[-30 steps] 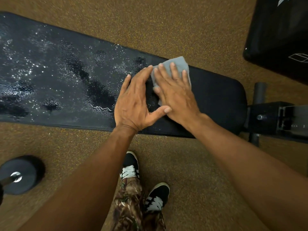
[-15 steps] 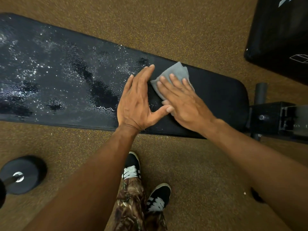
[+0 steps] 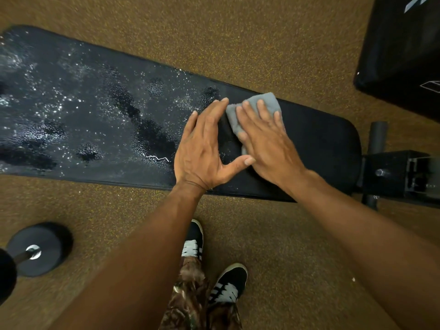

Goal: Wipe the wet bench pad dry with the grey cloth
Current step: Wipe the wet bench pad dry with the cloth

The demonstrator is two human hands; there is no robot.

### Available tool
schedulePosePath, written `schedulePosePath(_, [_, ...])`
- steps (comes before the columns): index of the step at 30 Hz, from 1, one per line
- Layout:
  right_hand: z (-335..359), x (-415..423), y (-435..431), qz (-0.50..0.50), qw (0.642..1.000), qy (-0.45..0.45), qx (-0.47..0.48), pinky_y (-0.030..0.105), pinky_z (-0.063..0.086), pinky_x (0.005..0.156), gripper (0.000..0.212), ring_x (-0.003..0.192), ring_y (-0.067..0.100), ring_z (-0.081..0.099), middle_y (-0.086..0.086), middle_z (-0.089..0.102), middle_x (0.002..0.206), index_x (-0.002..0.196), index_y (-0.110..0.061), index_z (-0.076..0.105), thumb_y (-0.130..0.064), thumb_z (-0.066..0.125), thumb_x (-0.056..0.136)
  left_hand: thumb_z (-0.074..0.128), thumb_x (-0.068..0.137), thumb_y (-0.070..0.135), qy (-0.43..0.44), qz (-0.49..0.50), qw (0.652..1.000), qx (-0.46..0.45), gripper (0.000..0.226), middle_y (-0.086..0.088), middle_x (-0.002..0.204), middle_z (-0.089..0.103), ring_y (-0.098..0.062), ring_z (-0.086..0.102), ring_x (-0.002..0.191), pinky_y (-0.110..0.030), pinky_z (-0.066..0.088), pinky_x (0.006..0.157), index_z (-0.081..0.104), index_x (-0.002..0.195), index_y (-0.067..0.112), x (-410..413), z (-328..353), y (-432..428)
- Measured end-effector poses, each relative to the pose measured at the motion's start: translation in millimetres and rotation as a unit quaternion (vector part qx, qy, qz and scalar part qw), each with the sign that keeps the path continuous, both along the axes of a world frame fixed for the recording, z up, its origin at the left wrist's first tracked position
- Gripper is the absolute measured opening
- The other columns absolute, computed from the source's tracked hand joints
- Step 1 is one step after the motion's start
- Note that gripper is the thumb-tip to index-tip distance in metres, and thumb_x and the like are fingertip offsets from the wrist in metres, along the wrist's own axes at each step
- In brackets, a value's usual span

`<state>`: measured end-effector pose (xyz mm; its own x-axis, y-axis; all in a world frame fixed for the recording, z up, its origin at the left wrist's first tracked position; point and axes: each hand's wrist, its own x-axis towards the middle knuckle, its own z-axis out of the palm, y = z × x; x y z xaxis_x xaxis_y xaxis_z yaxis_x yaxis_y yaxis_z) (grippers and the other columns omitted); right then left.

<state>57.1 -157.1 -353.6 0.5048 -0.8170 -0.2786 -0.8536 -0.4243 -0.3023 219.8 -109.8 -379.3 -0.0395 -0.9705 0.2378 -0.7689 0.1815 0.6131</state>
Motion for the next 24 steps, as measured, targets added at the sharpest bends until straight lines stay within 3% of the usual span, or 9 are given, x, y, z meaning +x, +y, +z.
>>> schedulePosePath(3, [-2.7, 29.6, 6.5, -0.036, 0.999, -0.015, -0.008, 0.051, -0.004, 0.123, 0.06, 0.154, 0.028, -0.003, 0.002, 0.012, 0.167, 0.158, -0.015, 0.017, -0.041, 0.015, 0.104, 0.027, 0.086, 0.087, 0.007, -0.004, 1.0, -0.008, 0.109, -0.01, 0.156, 0.043, -0.026, 0.043, 0.145, -0.055, 0.03, 0.12, 0.033, 0.153, 0.0, 0.3, -0.8, -0.6])
schedulePosePath(8, [-1.0, -12.6, 14.5, 0.058, 0.998, -0.023, -0.004, 0.047, 0.004, 0.124, 0.059, 0.153, 0.023, 0.003, 0.004, 0.017, 0.165, 0.157, -0.012, 0.02, -0.04, 0.022, 0.104, 0.025, 0.086, 0.088, 0.015, -0.01, 1.0, -0.002, 0.11, -0.01, 0.155, 0.045, -0.026, 0.043, 0.144, -0.056, 0.03, 0.119, 0.035, 0.152, 0.0, 1.2, 3.3, -0.9])
schedulePosePath(11, [5.0, 9.1, 8.7, -0.041, 0.998, -0.029, 0.023, 0.049, 0.0, 0.124, 0.057, 0.154, 0.024, -0.003, 0.004, 0.012, 0.166, 0.158, -0.013, 0.016, -0.038, 0.025, 0.107, 0.028, 0.09, 0.084, 0.066, -0.019, 0.998, -0.002, 0.106, -0.013, 0.155, 0.044, -0.03, 0.041, 0.146, -0.058, 0.035, 0.116, 0.037, 0.15, -0.002, 5.9, 6.3, -2.3])
schedulePosePath(13, [5.0, 40.4, 16.0, -0.1, 0.993, -0.048, 0.033, 0.047, -0.006, 0.124, 0.053, 0.153, 0.025, -0.007, 0.002, 0.009, 0.167, 0.158, -0.015, 0.015, -0.033, 0.025, 0.109, 0.03, 0.092, 0.081, 0.123, -0.026, 0.992, -0.001, 0.103, -0.017, 0.155, 0.042, -0.031, 0.038, 0.148, -0.052, 0.037, 0.117, 0.037, 0.15, -0.004, 12.9, 9.2, -2.8])
schedulePosePath(15, [0.4, 56.0, 31.8, -0.084, 0.994, -0.06, 0.039, 0.044, -0.011, 0.123, 0.053, 0.153, 0.022, -0.01, 0.0, 0.006, 0.167, 0.159, -0.017, 0.013, -0.032, 0.025, 0.11, 0.03, 0.092, 0.081, 0.143, -0.036, 0.989, 0.007, 0.103, -0.02, 0.156, 0.04, -0.028, 0.036, 0.149, -0.038, 0.037, 0.118, 0.035, 0.151, -0.003, 25.3, 13.7, -3.7])
schedulePosePath(19, [1.2, 29.5, 37.9, -0.025, 0.999, -0.038, 0.027, 0.044, -0.004, 0.125, 0.054, 0.152, 0.018, -0.007, 0.001, 0.008, 0.166, 0.158, -0.014, 0.014, -0.033, 0.02, 0.108, 0.032, 0.09, 0.083, 0.112, -0.065, 0.992, 0.005, 0.103, -0.018, 0.157, 0.039, -0.023, 0.039, 0.147, -0.044, 0.048, 0.107, 0.034, 0.154, 0.002, 50.5, 20.4, -4.0])
schedulePosePath(24, [3.1, 66.1, 27.3, -0.126, 0.991, -0.049, 0.027, 0.05, -0.005, 0.124, 0.052, 0.154, 0.026, -0.005, 0.004, 0.01, 0.166, 0.157, -0.013, 0.017, -0.031, 0.027, 0.11, 0.03, 0.091, 0.083, 0.069, -0.075, 0.994, -0.026, 0.104, -0.019, 0.155, 0.044, -0.027, 0.042, 0.145, -0.046, 0.048, 0.106, 0.038, 0.151, -0.001, 66.0, 16.5, 4.6])
